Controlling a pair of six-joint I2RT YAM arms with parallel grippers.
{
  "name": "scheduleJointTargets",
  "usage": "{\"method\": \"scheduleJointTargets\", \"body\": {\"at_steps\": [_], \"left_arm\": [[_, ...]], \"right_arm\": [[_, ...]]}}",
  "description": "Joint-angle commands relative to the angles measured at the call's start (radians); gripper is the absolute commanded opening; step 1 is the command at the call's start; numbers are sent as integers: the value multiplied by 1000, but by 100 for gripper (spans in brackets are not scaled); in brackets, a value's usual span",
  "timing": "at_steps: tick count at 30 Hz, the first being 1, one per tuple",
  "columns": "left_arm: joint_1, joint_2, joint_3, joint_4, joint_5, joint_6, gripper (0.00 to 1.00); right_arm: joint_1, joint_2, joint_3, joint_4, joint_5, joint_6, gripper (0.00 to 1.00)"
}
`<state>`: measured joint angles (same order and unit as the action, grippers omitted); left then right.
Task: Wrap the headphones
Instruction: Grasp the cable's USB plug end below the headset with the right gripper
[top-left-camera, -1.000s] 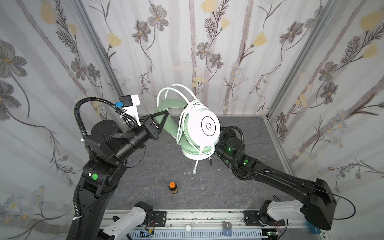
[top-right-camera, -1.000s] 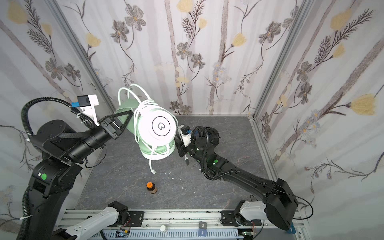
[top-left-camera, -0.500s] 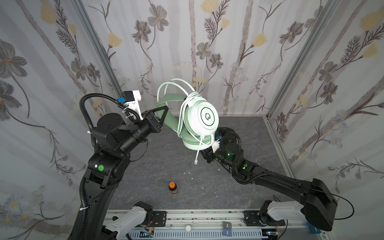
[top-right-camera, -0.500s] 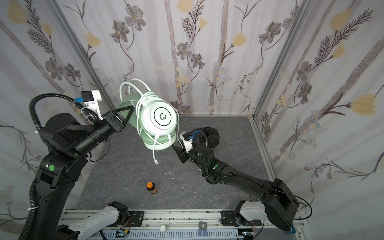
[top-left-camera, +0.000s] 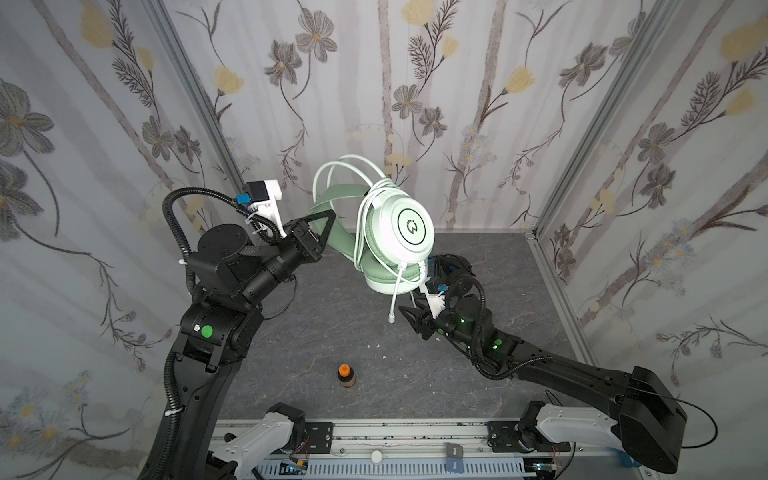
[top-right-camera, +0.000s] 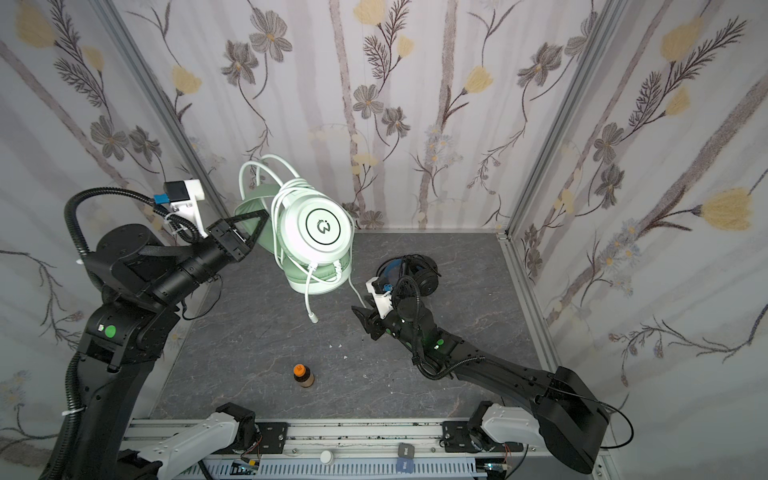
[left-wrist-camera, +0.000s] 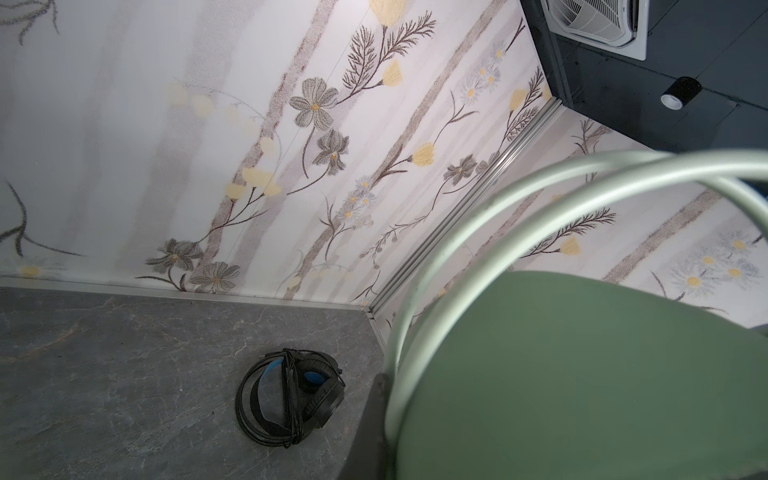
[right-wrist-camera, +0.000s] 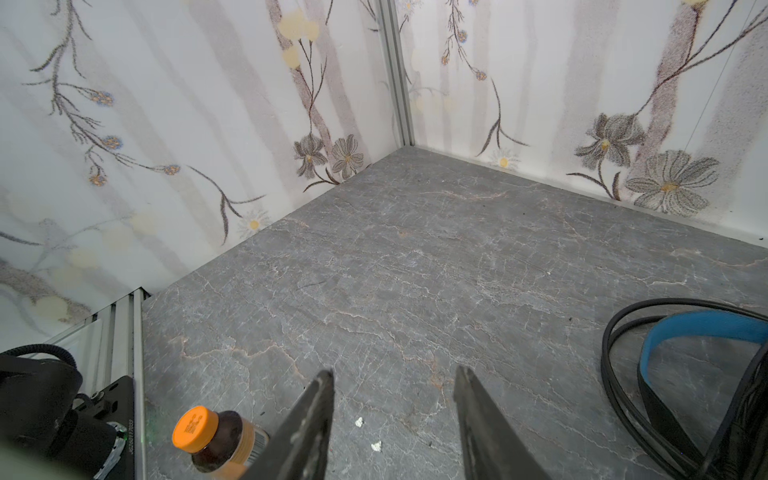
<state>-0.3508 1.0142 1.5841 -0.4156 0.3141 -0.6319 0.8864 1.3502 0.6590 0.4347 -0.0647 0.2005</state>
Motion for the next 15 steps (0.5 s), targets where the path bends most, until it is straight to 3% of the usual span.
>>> {"method": "scheduleJointTargets", "body": {"at_steps": [1, 15], "left_arm": [[4, -6, -13, 97, -6, -35, 0], [9, -23, -50, 112, -6, -57, 0]], "right_arm": [[4, -33, -21, -18, 22, 7, 50], [9, -33, -69, -1, 40, 25, 50]]}}
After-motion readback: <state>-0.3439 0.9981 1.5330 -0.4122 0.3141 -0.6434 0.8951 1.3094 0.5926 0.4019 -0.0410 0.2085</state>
